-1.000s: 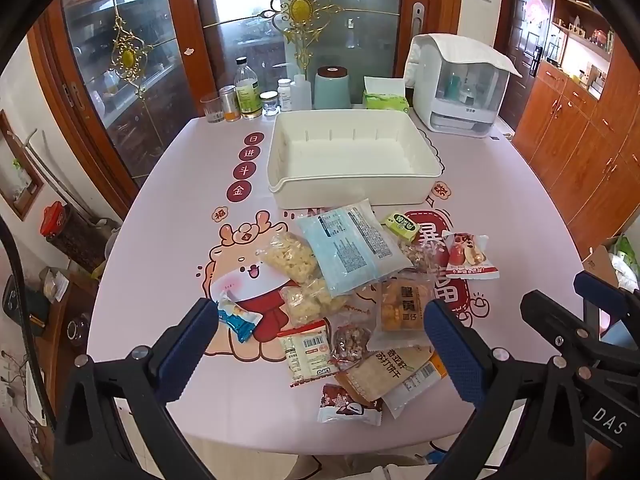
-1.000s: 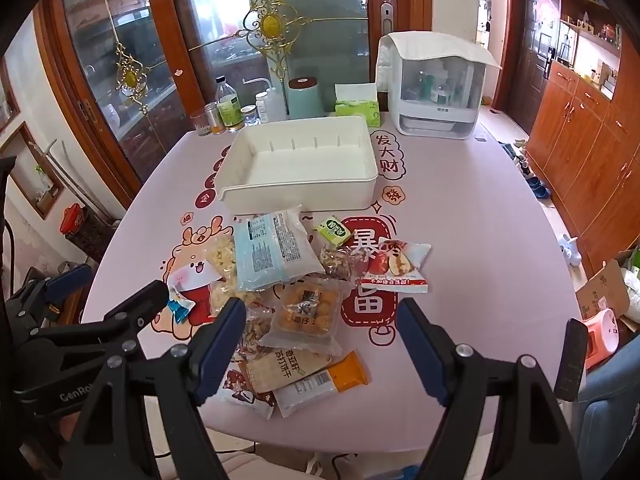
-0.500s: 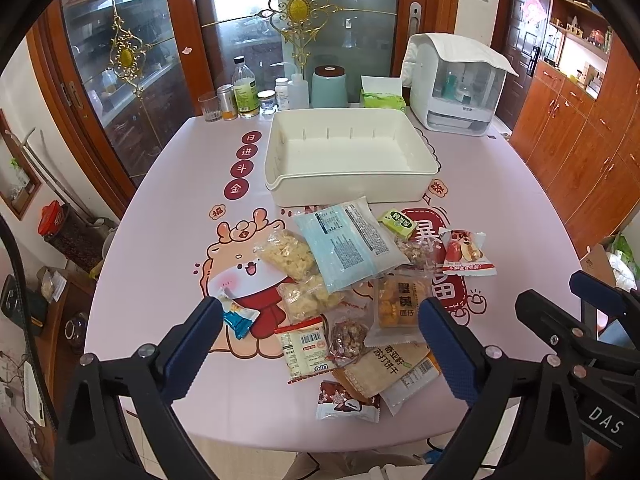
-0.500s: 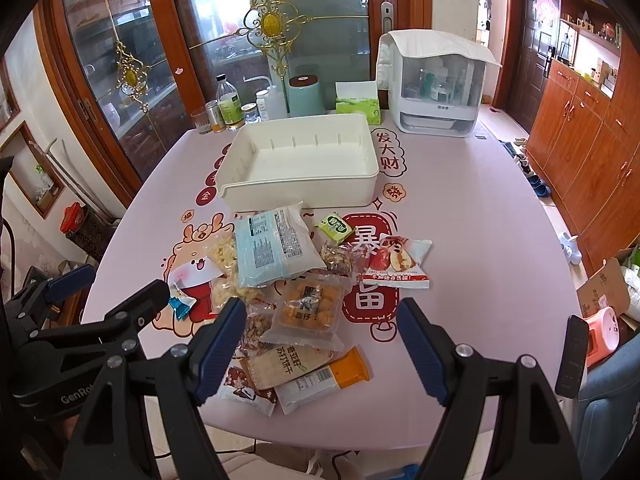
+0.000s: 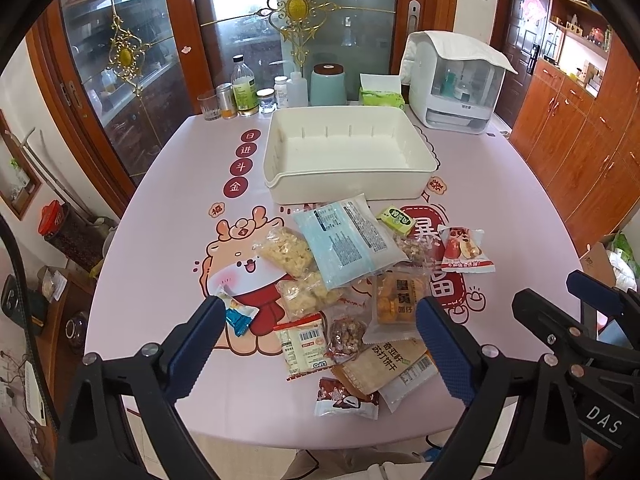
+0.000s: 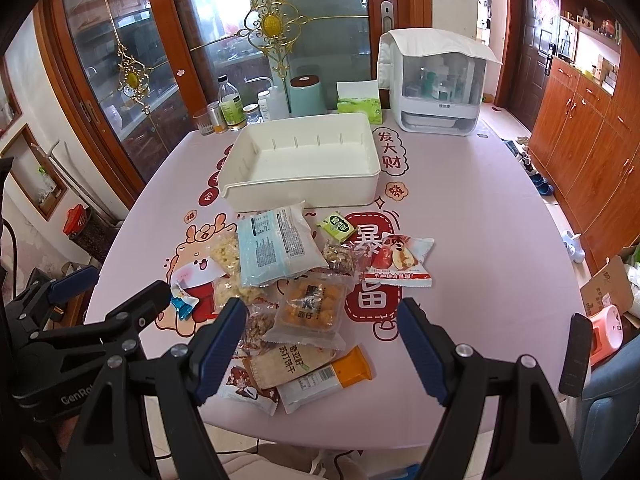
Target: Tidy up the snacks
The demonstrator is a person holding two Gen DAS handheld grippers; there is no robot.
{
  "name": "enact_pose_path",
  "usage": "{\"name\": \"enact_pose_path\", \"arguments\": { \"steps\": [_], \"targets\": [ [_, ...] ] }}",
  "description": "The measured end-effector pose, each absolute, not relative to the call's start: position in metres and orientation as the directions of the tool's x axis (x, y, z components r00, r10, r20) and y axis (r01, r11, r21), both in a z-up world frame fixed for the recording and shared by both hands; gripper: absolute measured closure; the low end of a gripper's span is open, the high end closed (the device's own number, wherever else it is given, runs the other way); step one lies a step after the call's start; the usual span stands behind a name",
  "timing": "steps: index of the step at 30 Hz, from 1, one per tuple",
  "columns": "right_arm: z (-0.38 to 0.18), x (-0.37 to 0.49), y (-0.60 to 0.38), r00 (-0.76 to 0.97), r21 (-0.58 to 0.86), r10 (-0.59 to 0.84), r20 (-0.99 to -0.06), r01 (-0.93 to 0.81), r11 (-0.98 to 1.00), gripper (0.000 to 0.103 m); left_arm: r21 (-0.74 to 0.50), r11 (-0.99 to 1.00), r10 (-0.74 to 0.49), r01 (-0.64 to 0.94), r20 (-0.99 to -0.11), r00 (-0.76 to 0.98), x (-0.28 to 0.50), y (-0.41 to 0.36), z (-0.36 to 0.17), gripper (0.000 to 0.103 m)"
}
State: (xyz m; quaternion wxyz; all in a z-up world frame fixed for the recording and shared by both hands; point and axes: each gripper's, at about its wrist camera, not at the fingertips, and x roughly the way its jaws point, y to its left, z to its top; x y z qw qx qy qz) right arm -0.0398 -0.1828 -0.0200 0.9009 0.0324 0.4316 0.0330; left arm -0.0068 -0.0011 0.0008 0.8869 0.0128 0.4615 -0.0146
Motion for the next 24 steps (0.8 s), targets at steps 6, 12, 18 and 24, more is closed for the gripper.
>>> {"name": "enact_pose_path", "arguments": {
  "steps": [6, 12, 18, 24],
  "targets": [
    [-0.022, -0.043, -0.181, 0.624, 0.093, 0.094, -0.776, -0.035, 0.995, 0.025, 0.013, 0.999, -0.009, 0.034, -0.819, 0.574, -0.008, -0.001, 0.0, 0.008],
    [-0.023, -0.044, -0.181, 0.62, 0.101, 0.101, -0.778, -0.036, 0.994, 0.025, 0.018, 0.999, -0.002, 0.029, -0.822, 0.569, -0.012, -0.002, -0.002, 0.008],
    [-0.025, -0.047, -0.187, 0.614, 0.12, 0.123, -0.78, -0.047, 0.992, 0.025, 0.019, 1.0, 0.004, 0.022, -0.828, 0.561, -0.017, -0.005, -0.003, 0.008],
    [-0.027, -0.05, -0.19, 0.609, 0.129, 0.136, -0.781, -0.056, 0.99, 0.025, 0.019, 1.0, 0.004, 0.02, -0.827, 0.563, -0.018, -0.005, -0.003, 0.008]
  ]
}}
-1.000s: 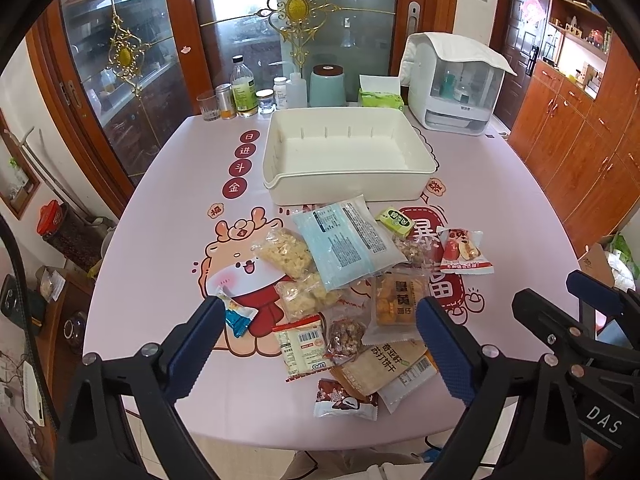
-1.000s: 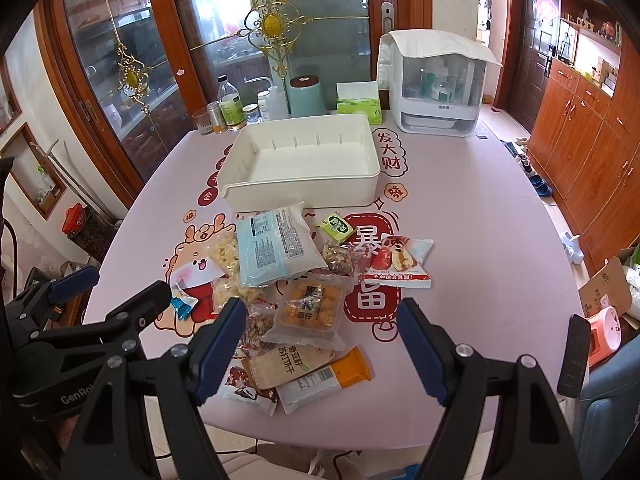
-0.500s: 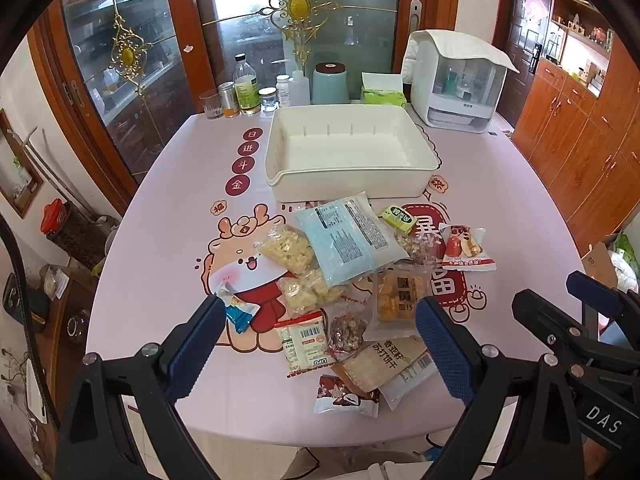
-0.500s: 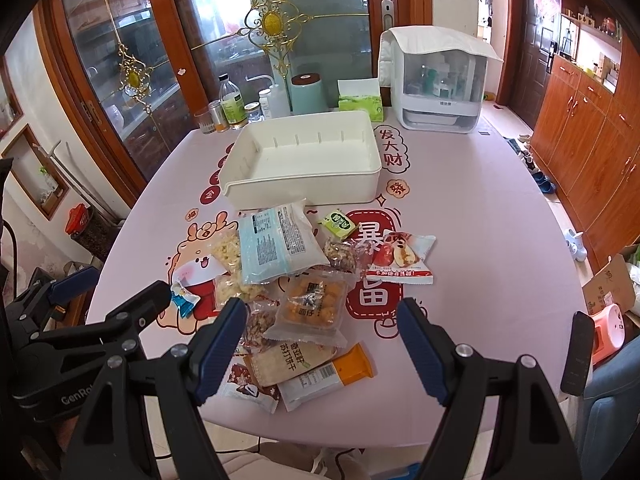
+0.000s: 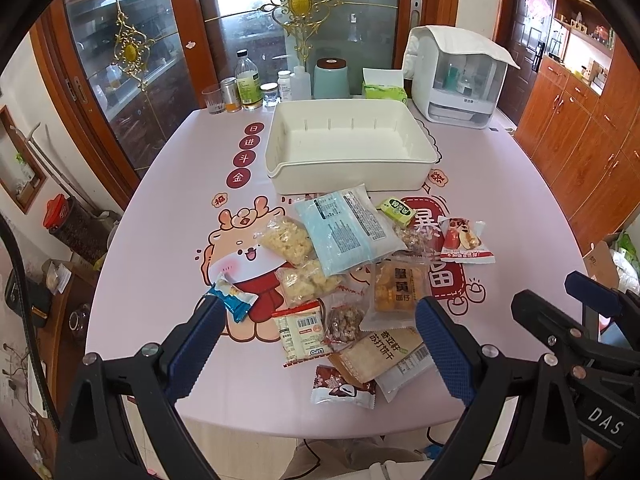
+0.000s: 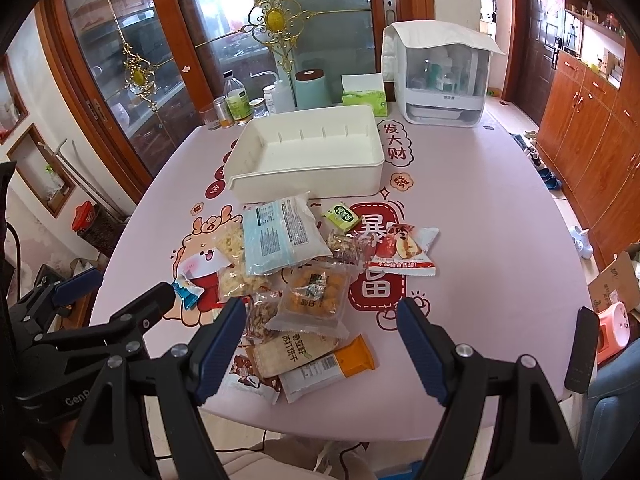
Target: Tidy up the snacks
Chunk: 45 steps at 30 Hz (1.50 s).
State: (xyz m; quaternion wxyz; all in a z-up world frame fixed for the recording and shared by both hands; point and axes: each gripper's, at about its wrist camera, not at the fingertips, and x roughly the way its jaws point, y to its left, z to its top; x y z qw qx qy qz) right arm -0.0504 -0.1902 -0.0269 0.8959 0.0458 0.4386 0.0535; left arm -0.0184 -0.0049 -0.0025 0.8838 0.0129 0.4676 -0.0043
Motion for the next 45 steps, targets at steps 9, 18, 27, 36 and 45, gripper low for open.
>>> {"name": "enact_pose_path", "arguments": {
  "steps": [9, 18, 27, 36, 45],
  "targets": [
    [-0.029, -0.057, -0.197, 0.601, 0.12, 0.144, -0.786, -0.081, 0.989, 0.025, 0.001, 1.0, 0.0, 0.003, -0.828, 0.56, -0.027, -0.016, 0.0, 0.008],
    [-0.031, -0.062, -0.207, 0.602, 0.117, 0.165, -0.782, -0.119, 0.986, 0.025, 0.022, 0.999, 0.045, -0.048, -0.825, 0.563, -0.034, -0.025, -0.001, 0.008],
    [-0.037, -0.061, -0.215, 0.6, 0.133, 0.199, -0.775, -0.153, 0.979, 0.025, 0.027, 0.996, 0.075, -0.089, -0.805, 0.588, -0.044, -0.021, -0.004, 0.008],
    [-0.052, -0.048, -0.213, 0.565, 0.124, 0.178, -0.806, -0.133, 0.983, 0.025, 0.035, 0.999, 0.043, -0.025, -0.817, 0.574, -0.027, -0.005, -0.011, 0.008],
    [-0.079, -0.025, -0.208, 0.518, 0.081, 0.057, -0.854, 0.023, 0.996, 0.025, 0.148, 0.985, 0.075, 0.089, -0.828, 0.556, 0.014, 0.059, -0.04, 0.007]
  ]
}}
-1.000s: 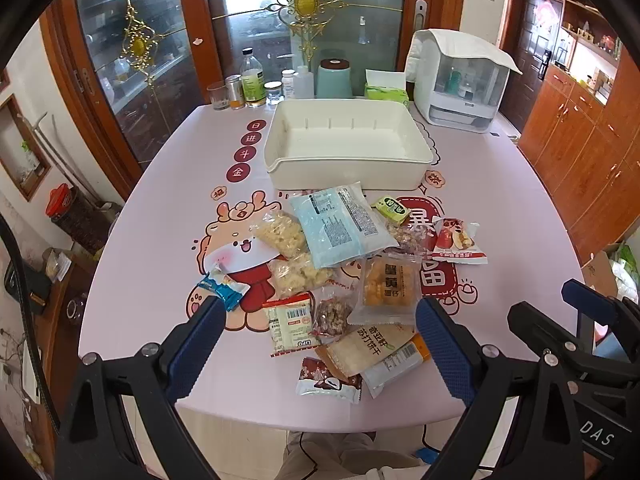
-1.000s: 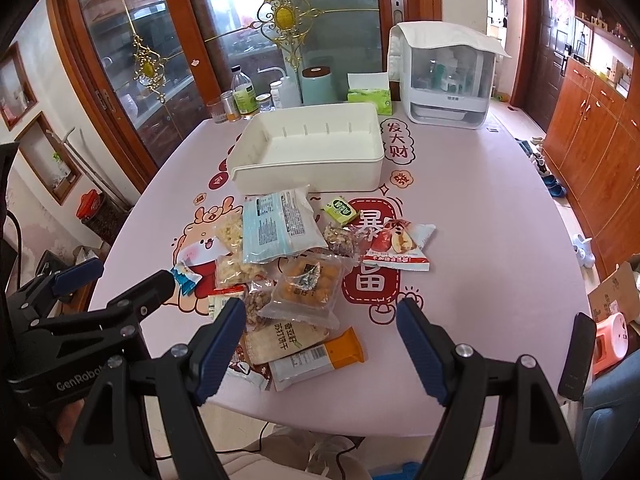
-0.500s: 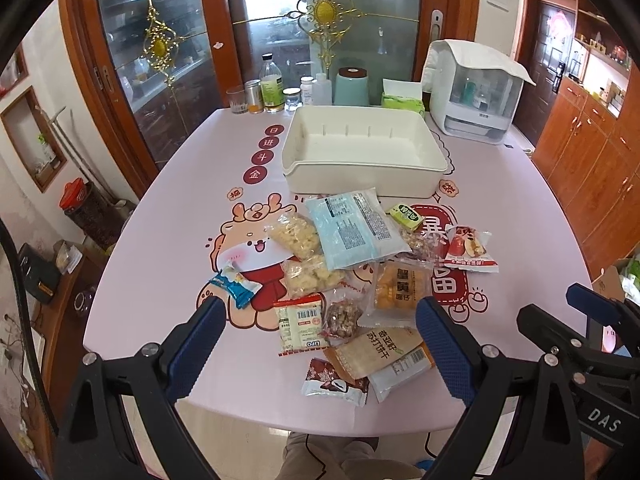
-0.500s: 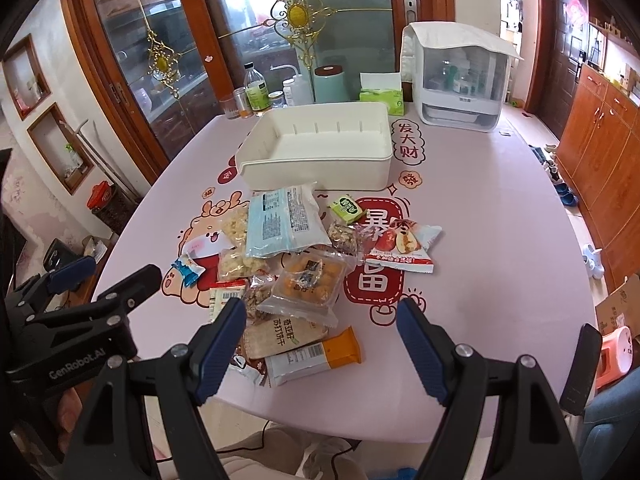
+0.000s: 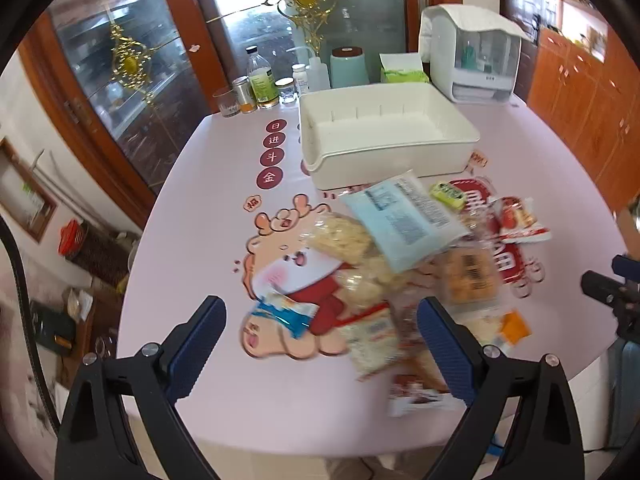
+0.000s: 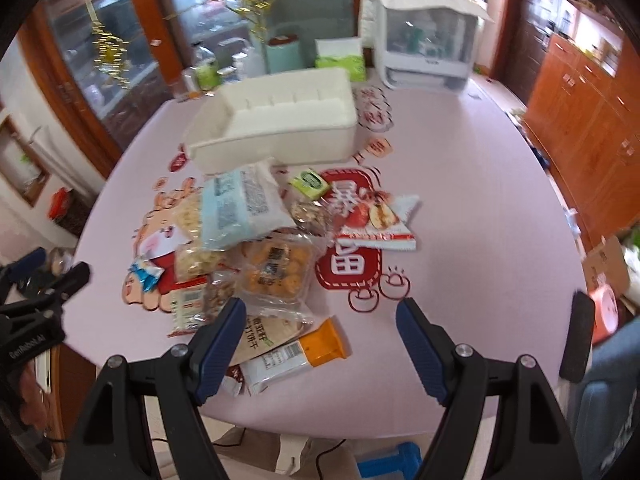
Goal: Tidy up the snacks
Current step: 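Grasp the blue-wrapped candy with the left tool while the right tool grasps the crab-roe cracker bag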
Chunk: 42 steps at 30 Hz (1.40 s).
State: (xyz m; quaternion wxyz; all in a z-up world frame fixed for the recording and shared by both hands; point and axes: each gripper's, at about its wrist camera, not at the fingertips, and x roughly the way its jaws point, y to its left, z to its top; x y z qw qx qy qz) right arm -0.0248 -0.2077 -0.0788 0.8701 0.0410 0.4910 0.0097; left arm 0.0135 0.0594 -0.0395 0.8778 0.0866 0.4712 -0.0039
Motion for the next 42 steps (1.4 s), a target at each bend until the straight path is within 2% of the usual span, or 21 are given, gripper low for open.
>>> {"name": "enact_pose_path", "arguments": {
  "steps": [6, 15, 20, 25, 33, 40, 42],
  "targets": [
    [-0.113, -0.016, -0.19, 0.433, 0.064, 0.0, -0.901, 0.133, 0.989, 0.025, 0.116, 0.974, 0.002, 0.193, -0.863, 0.506, 0.053, 0.111, -0.07, 0.007],
    [-0.153, 0.007, -0.165, 0.4, 0.135, 0.024, -0.916, 0.251, 0.959, 0.025, 0.032, 0.927, -0.127, 0.375, -0.911, 0.392, 0.107, 0.163, -0.142, 0.007],
    [-0.179, 0.033, -0.16, 0.367, 0.118, 0.011, -0.93, 0.271, 0.955, 0.025, -0.076, 0.929, -0.175, 0.362, -0.953, 0.248, 0.12, 0.182, -0.188, 0.007],
    [-0.191, 0.051, -0.157, 0.373, 0.118, 0.017, -0.928, 0.251, 0.961, 0.025, -0.152, 0.922, -0.225, 0.356, -0.959, 0.174, 0.116, 0.176, -0.217, 0.007],
    [-0.212, 0.082, -0.148, 0.324, 0.093, 0.024, -0.946, 0.199, 0.976, 0.025, -0.15, 0.923, -0.21, 0.353, -0.968, 0.138, 0.114, 0.153, -0.24, 0.007],
    [-0.221, 0.094, -0.136, 0.301, 0.06, 0.011, -0.954, 0.152, 0.987, 0.016, -0.103, 0.936, -0.159, 0.336, -0.977, 0.144, 0.109, 0.14, -0.251, 0.008],
    [-0.225, 0.097, -0.133, 0.286, 0.052, 0.008, -0.958, 0.145, 0.988, 0.015, -0.08, 0.94, -0.138, 0.333, -0.978, 0.154, 0.11, 0.134, -0.251, 0.011]
  ]
}}
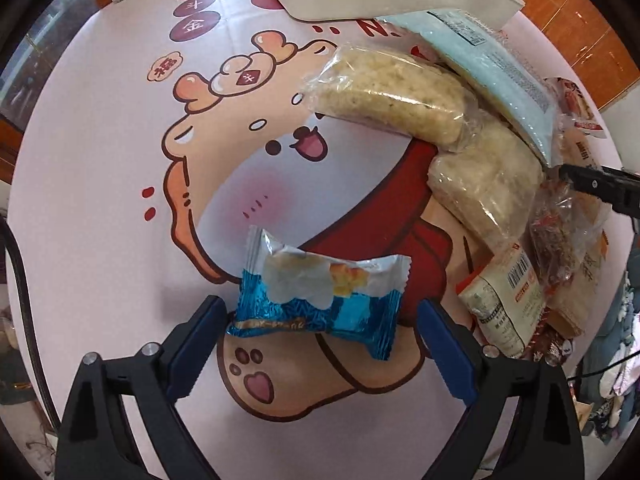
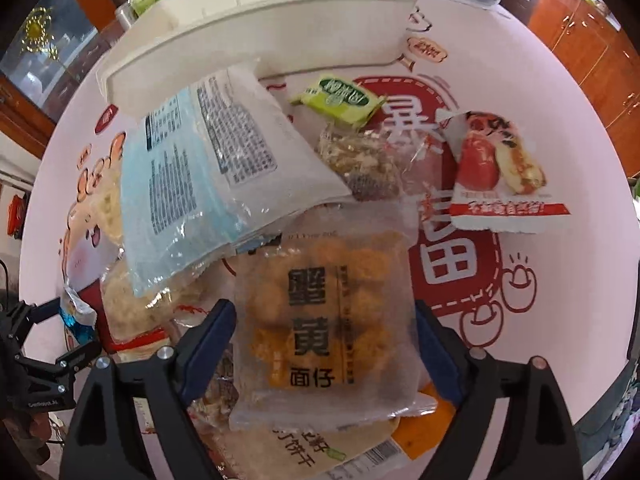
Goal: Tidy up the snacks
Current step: 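Grasp the blue-wrapped candy with the left tool while the right tool grasps the crab-roe cracker bag, then carry both snacks into the white tray and open both tools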
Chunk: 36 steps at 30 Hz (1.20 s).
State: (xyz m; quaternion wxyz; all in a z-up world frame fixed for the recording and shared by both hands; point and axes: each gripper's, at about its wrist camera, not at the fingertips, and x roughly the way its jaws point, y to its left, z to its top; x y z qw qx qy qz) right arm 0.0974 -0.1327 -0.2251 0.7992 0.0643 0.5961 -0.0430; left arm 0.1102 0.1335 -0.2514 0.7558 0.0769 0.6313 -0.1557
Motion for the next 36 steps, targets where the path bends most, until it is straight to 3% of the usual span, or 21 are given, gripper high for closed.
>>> {"name": "enact_pose_path", "arguments": {
  "steps": [6, 8, 11, 16, 25, 36],
  "targets": [
    [-0.244, 0.104, -0.121, 0.22, -0.059, -0.082, -0.972, 0.109, 0.992, 0.015, -0.017, 0.939, -0.083, 0.343, -0.981, 0.178, 0.106, 0.122, -0.25, 0.037],
    [-0.245, 0.105, -0.121, 0.213, -0.037, -0.06, -0.975, 0.112, 0.993, 0.02, -0.014, 0.938, -0.083, 0.346, -0.979, 0.184, 0.103, 0.115, -0.248, 0.058],
    [-0.245, 0.104, -0.122, 0.218, -0.022, -0.048, -0.975, 0.119, 0.993, 0.023, -0.02, 0.941, -0.085, 0.339, -0.98, 0.179, 0.1, 0.112, -0.244, 0.063],
    [-0.233, 0.097, -0.132, 0.232, 0.028, -0.004, -0.973, 0.137, 0.99, 0.036, -0.009, 0.941, -0.082, 0.339, -0.976, 0.201, 0.095, 0.104, -0.233, 0.065],
    [-0.165, 0.069, -0.143, 0.331, 0.074, 0.021, -0.944, 0.15, 0.986, 0.036, -0.052, 0.932, -0.188, 0.358, -0.914, 0.359, 0.107, 0.114, -0.134, 0.066],
    [-0.008, 0.085, -0.146, 0.562, -0.073, -0.136, -0.816, 0.134, 0.988, 0.035, -0.061, 0.903, -0.306, 0.425, -0.785, 0.539, 0.158, 0.089, -0.004, 0.066]
  ]
}}
